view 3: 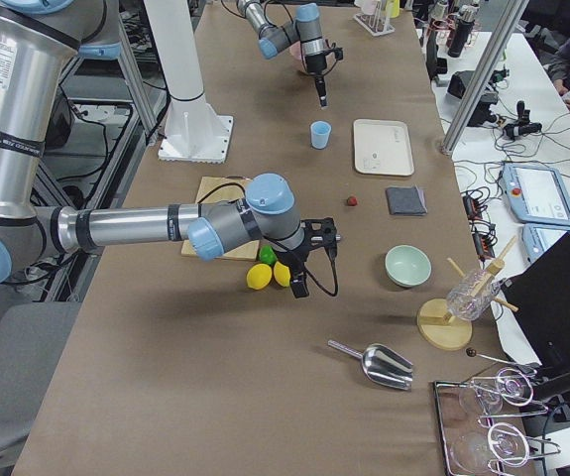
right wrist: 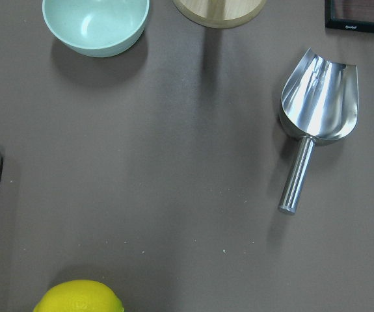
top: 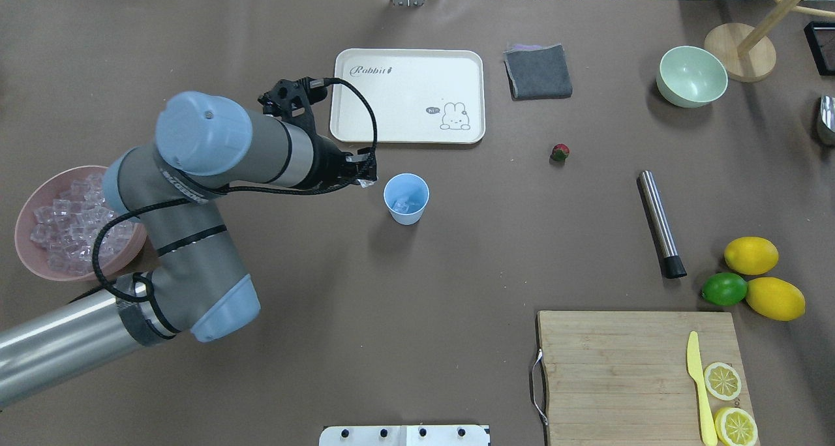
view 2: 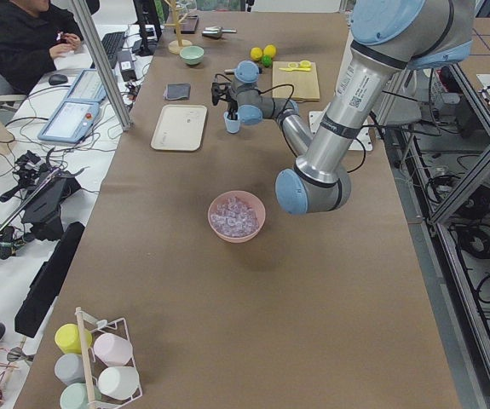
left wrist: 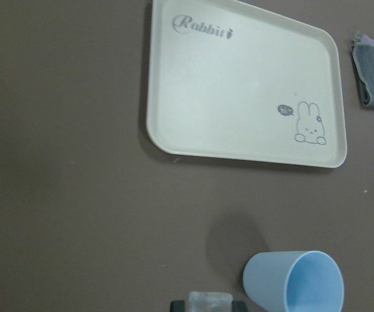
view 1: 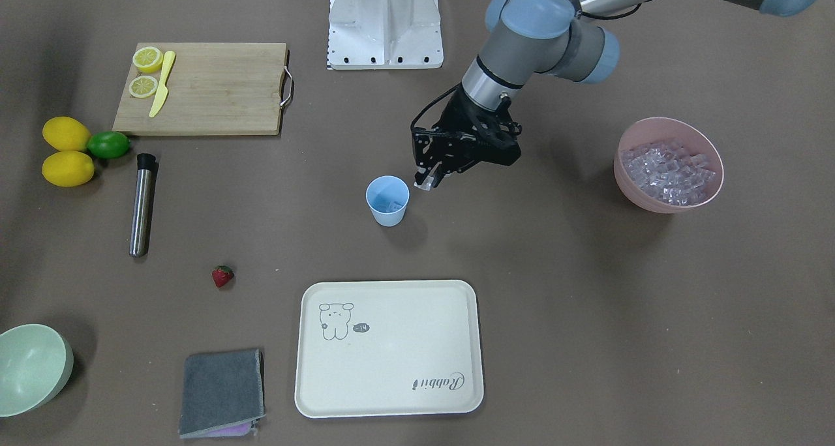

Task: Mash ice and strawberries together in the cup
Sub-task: 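Lift the ice cube with the left gripper and carry it over the blue cup, then open the left gripper to drop the ice cube into the blue cup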

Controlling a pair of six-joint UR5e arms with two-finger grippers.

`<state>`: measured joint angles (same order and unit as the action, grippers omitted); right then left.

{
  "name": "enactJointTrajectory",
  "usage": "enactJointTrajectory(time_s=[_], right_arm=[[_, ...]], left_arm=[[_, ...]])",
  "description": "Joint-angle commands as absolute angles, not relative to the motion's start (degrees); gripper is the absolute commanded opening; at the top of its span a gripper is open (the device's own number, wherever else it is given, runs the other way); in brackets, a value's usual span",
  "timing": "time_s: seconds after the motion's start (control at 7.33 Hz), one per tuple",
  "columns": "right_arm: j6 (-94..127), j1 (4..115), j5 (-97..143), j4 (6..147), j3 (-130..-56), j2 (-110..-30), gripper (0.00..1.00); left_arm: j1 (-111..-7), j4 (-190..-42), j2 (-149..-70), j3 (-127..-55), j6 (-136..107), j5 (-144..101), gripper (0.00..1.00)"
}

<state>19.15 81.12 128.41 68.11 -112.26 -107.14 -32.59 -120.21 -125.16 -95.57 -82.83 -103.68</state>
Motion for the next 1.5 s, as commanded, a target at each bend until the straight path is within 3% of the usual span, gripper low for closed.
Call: enactJointTrajectory(time_s=[0.0, 0.41, 0.55, 0.68, 0.95, 1.36], right_arm=[[19.16, 81.12, 128.50, 68.12, -112.32, -107.14, 1.00], [19.16, 81.12, 128.41, 68.12, -112.24, -107.14, 1.00], [19.16, 81.12, 128.41, 68.29, -112.24, -107.05, 1.00], [19.25, 81.04, 128.41, 68.55, -112.24, -106.79, 1.00], [19.16, 80.69, 128.23, 68.82, -111.97, -105.91, 1.00], [19.34, 80.07, 129.28, 68.20, -111.89, -105.21, 1.00]], left_arm=[[-28.84, -118.66, -128.92, -92.64, -85.68, -98.28, 0.00], [-28.92, -117.77, -129.81, -92.37, -89.44, -98.17, 0.00], [-29.18, -117.77, -129.81, -92.37, -91.91, -98.26, 0.86], [-29.18, -117.77, -129.90, -92.55, -92.37, -98.35, 0.97], [-30.31, -116.47, -127.72, -95.08, -90.28, -98.61, 0.98], [-34.43, -88.23, -124.82, -112.89, -60.65, -100.54, 0.99]])
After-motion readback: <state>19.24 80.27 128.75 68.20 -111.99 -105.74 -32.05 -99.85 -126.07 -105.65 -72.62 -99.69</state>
